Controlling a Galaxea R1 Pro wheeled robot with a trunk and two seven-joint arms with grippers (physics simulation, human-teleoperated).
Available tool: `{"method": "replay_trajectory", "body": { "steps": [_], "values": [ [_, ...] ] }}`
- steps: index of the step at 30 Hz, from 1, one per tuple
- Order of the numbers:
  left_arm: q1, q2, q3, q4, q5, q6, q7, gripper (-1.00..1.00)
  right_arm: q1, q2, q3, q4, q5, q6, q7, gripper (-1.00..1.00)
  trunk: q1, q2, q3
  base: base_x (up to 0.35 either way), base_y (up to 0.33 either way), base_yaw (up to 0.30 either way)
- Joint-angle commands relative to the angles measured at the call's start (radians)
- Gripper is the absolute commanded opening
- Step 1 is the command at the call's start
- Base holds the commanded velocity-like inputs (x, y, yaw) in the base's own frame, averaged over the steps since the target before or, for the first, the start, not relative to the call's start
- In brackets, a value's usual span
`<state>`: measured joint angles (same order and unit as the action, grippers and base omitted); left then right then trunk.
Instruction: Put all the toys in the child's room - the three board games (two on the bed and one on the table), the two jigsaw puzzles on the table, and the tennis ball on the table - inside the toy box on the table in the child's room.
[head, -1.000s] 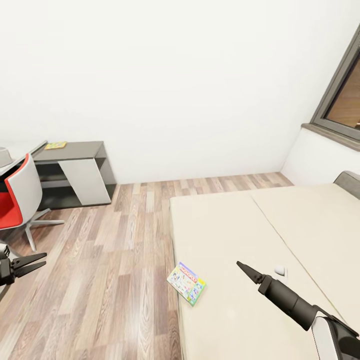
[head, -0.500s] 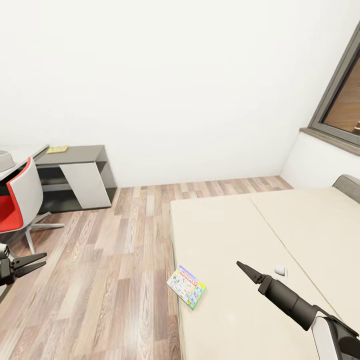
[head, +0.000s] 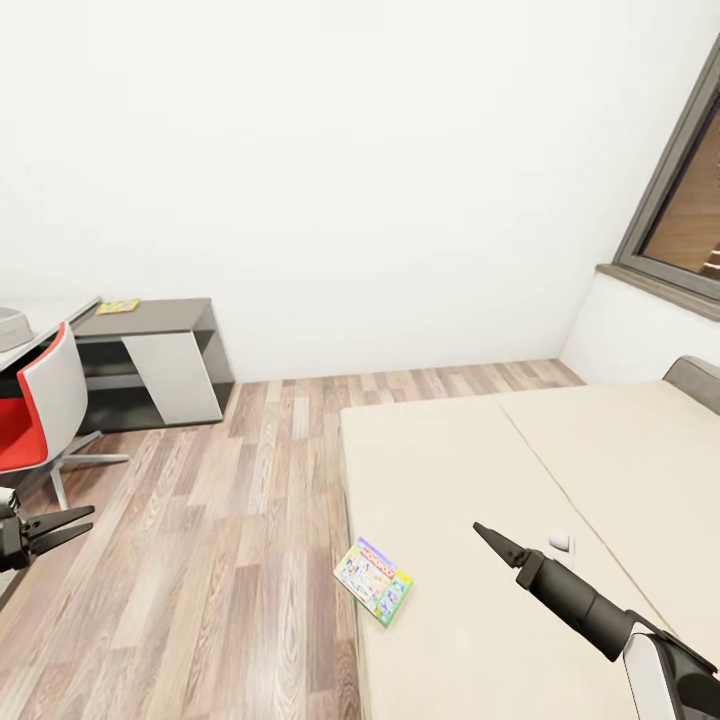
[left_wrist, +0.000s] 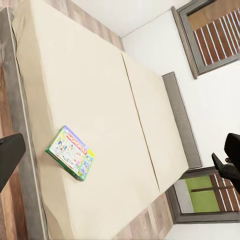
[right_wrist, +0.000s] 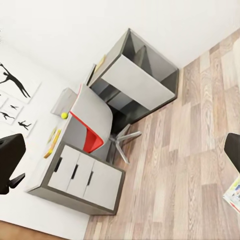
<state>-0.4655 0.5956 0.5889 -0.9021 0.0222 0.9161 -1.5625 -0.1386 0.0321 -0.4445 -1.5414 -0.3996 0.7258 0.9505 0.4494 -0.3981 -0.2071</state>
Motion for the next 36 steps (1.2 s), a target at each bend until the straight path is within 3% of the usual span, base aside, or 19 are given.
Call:
{"method": "replay_trajectory", "body": {
  "steps": [1, 36],
  "values": [
    [-0.001, 0.0, 0.0, 0.0, -0.001, 0.011, -0.005, 1.0, -0.001, 0.001, -0.002, 0.0, -0.002, 0.006, 0.002, 1.0, 0.001, -0.002, 0.0, 0.0, 0.0, 0.0],
    [-0.001, -0.018, 0.001, 0.0, -0.003, 0.01, -0.004, 1.0, -0.001, 0.002, -0.002, 0.0, -0.002, 0.006, 0.001, 1.0, 0.001, -0.002, 0.057, 0.0, 0.0, 0.0]
  ]
}}
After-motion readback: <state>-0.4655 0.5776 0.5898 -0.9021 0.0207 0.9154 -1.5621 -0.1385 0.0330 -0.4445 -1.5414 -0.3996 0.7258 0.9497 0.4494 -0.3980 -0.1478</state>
